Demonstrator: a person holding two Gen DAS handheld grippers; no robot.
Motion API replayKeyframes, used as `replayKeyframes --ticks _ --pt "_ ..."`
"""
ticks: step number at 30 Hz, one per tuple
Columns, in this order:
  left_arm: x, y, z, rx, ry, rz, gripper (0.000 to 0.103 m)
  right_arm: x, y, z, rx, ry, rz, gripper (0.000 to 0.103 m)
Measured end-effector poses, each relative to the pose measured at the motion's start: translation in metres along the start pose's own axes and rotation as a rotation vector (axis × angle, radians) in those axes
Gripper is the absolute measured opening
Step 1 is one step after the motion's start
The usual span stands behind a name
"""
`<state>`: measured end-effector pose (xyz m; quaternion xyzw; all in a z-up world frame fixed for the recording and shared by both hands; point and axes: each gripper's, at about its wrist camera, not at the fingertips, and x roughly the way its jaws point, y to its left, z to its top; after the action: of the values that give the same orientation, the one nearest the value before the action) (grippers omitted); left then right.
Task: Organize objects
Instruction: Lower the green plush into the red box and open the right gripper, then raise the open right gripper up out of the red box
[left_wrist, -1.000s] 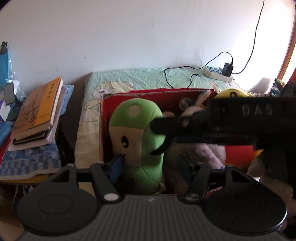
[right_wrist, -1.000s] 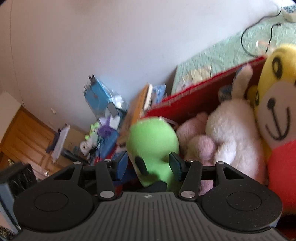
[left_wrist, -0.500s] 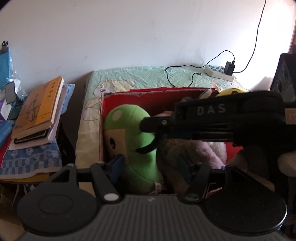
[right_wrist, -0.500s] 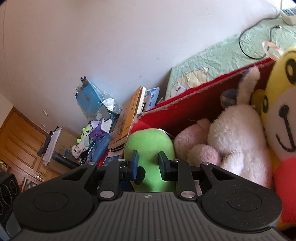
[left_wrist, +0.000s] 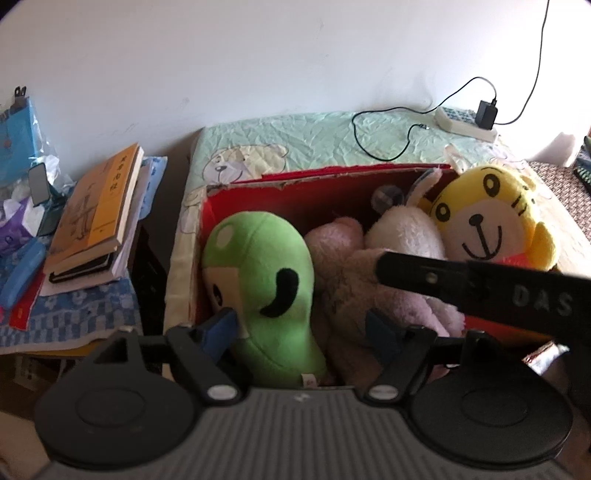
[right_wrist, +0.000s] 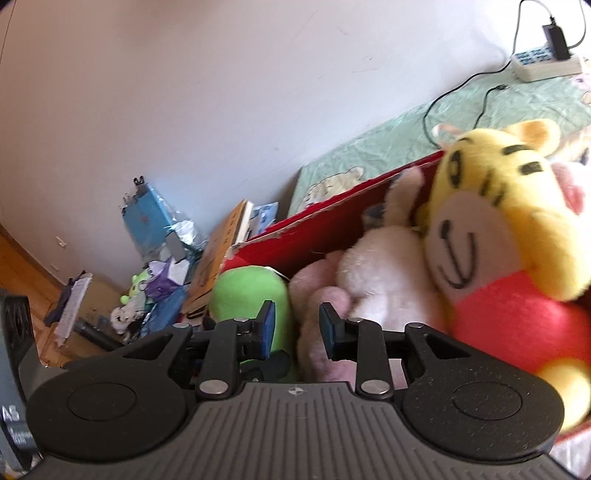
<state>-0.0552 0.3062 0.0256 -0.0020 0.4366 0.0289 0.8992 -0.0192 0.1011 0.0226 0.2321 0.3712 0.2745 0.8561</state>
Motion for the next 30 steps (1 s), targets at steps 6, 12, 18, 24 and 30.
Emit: replayKeyframes --ticks 6,12,18,24,30 --pt "-0.003 -0.012 -0.002 0.013 0.01 0.065 0.087 -0.016 0.002 -0.007 -0.046 -0.035 -0.043 0.031" --pt "-0.009 -0.019 -0.004 0.02 0.011 0.103 0.087 -0.033 0.007 -0.011 -0.102 -0.061 -0.091 0.032" --pt "-0.016 -0.028 -0.003 0.035 0.005 0.155 0.089 -0.045 0.006 -0.012 -0.122 -0.083 -0.117 0.037" --pt "-0.017 -0.03 -0.001 0.03 0.009 0.187 0.091 -0.054 0.004 -0.011 -0.131 -0.108 -0.147 0.04" --pt "-0.013 -0.032 0.002 0.023 0.023 0.198 0.091 -0.059 -0.002 -0.007 -0.134 -0.128 -0.159 0.045"
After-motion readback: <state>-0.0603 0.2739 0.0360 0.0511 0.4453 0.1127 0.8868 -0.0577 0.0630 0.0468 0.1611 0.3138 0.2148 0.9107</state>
